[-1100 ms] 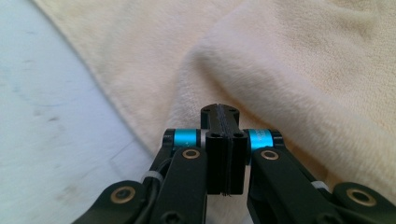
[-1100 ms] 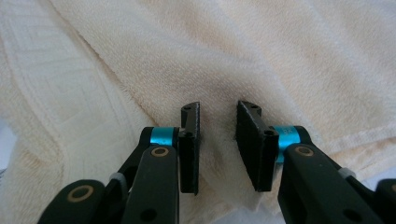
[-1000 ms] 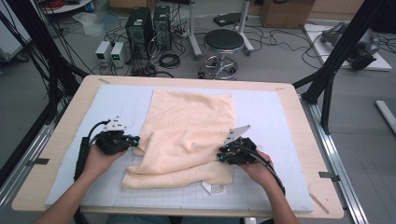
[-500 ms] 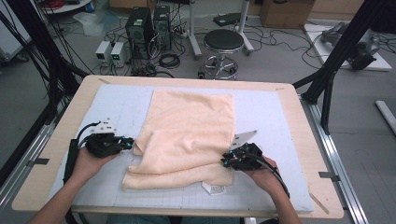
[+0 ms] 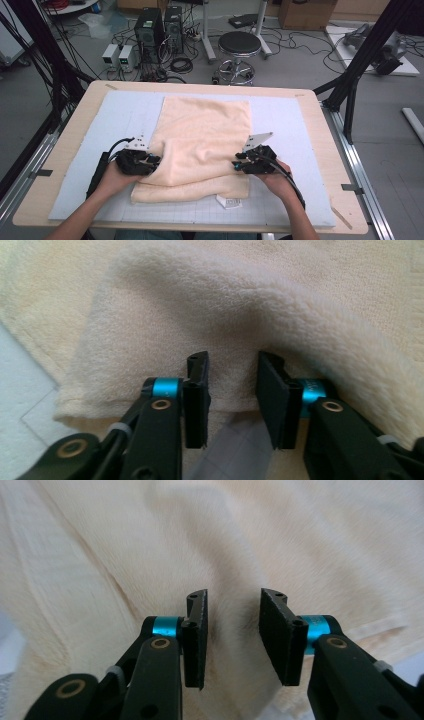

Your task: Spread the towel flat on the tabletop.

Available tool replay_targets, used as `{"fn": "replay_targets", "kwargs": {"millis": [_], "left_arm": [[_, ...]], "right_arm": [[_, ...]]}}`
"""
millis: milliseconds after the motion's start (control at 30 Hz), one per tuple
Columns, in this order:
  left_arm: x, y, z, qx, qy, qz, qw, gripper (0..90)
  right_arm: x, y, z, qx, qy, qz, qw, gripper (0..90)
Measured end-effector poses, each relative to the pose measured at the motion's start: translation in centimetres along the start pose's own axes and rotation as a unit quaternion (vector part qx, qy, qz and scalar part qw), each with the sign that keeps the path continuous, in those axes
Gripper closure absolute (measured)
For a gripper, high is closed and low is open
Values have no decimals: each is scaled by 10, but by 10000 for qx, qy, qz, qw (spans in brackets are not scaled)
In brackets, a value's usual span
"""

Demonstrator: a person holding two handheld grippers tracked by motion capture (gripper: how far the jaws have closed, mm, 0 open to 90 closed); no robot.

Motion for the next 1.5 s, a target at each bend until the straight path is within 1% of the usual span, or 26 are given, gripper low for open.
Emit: {"fn": "replay_targets", "kwargs": {"millis": [33,100,133,167,233,267,333,367,467,533,567,633,700,733,800,833,900,933,967,1033,1100,1133,1167,1267,1400,1500], "left_arm": [[0,1,1,-37,21,-14,10000,638],[-1,4,3,-174,156,-25,9997,659],[-2,4,3,-299,233,-47,9993,685],[-2,5,3,-352,268,-55,9990,732],[-4,5,4,-394,280,-36,9988,812],[-4,4,3,-401,311,-24,9987,822],[-5,0,2,-383,290,31,9988,835],[-6,-3,1,-376,234,94,9990,837],[-9,-20,-4,-347,107,357,9987,862],[-6,-29,-9,-360,23,425,9984,862],[-3,-33,-12,-406,16,393,9984,863],[1,-39,-18,-421,-37,393,9983,864],[6,-46,-25,-472,-101,399,9980,863],[9,-50,-30,-507,-141,404,9978,863],[11,-54,-35,-498,-187,414,9977,863],[12,-54,-37,-536,-156,385,9977,862],[13,-54,-39,-549,-167,340,9978,862],[12,-54,-39,-563,-288,340,9974,809],[11,-55,-38,-543,-272,361,9975,776],[7,-58,-34,-414,-307,506,9974,748],[3,-62,-27,-298,-264,618,9973,692],[2,-63,-22,-216,-243,632,9975,688],[3,-64,-18,-166,-154,616,9978,689],[4,-68,-4,26,-20,659,9978,690],[4,-74,11,202,77,776,9968,674],[2,-76,22,299,223,797,9961,630]], "right_arm": [[3,6,0,-40,43,-139,9999,630],[4,11,1,-37,24,-203,9998,631],[4,11,1,-21,9,-211,9998,631],[3,11,2,-1,22,-184,9998,631],[4,12,1,-26,69,-201,9998,631],[5,13,2,-22,68,-198,9998,631],[5,12,1,0,49,-225,9997,630],[5,12,1,21,3,-256,9997,630],[6,12,0,54,-31,-305,9995,627],[6,11,-1,52,-11,-311,9995,625],[6,11,-1,54,-48,-319,9995,624],[6,11,-1,67,-57,-326,9994,622],[6,11,-2,70,-26,-325,9994,620],[6,11,-2,69,-67,-332,9994,620],[6,9,-5,65,-53,-342,9994,620],[6,9,-6,71,-87,-330,9994,620],[6,8,-8,62,-79,-319,9994,621],[7,4,-12,10,-75,-230,9997,621],[7,2,-14,-1,-71,-190,9998,619],[5,-2,-17,-57,-130,-82,9999,618],[4,-8,-23,-161,-162,13,9997,615],[4,-9,-25,-211,-189,52,9996,612],[5,-10,-28,-262,-187,66,9995,610],[10,-11,-33,-273,-230,51,9993,596],[11,-18,-42,-270,-300,190,9990,591],[8,-24,-52,-315,-418,253,9983,583]]}}
Point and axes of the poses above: each handheld gripper's, and its own axes: y roughly forward along the jaws, x roughly out of its underside, z roughly to its right, the point moved 9 cm from there along y, roughly forward along the jaws, and after that the axes turned 12 degrees about -x, right-handed, at the moved point
